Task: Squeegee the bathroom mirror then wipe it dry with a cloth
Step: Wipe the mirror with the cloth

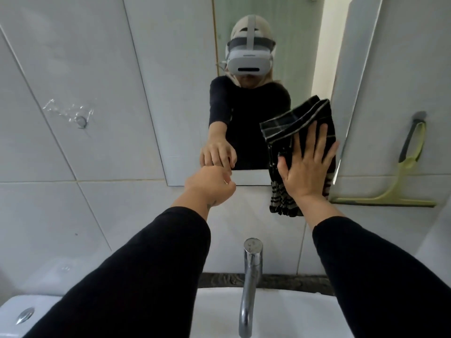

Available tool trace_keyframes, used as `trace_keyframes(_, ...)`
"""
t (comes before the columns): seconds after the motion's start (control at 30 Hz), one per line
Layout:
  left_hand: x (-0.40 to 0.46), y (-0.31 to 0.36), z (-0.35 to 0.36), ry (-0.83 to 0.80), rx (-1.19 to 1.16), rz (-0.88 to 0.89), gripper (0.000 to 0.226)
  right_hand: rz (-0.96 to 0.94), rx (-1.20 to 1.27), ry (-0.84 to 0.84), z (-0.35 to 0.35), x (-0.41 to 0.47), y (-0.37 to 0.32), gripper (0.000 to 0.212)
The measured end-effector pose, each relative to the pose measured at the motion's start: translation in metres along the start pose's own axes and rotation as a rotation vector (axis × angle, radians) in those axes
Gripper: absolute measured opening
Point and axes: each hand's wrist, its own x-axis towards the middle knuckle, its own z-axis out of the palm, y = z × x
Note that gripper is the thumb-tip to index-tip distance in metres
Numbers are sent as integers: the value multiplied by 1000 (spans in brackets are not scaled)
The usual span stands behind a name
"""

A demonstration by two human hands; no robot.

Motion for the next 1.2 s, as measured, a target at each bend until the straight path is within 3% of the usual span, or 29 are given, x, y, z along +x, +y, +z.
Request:
trace_keyframes(0.17, 0, -36, -5, 11, 11, -64, 34, -328, 8, 65, 11, 6, -61, 63)
trace_keyframes(0.53, -17, -129, -18, 93, -8, -297, 32, -722, -42, 100, 20, 20, -202, 59)
trace_keyframes(0.63, -23, -155, -19, 192, -56, -342, 35, -798, -68, 78, 21, 21, -222, 60)
trace_keyframes(0.93, -11, -186, -36, 556, -372, -308, 25, -878, -137, 70, 18, 30, -245, 69)
trace_keyframes(1.1, 10, -187, -42, 506, -549, -303, 39, -913, -54, 19, 11, 43, -243, 70)
trace_keyframes(1.2, 17, -186, -48, 532, -656, -298, 20, -905, 61, 47, 3, 57, -241, 59)
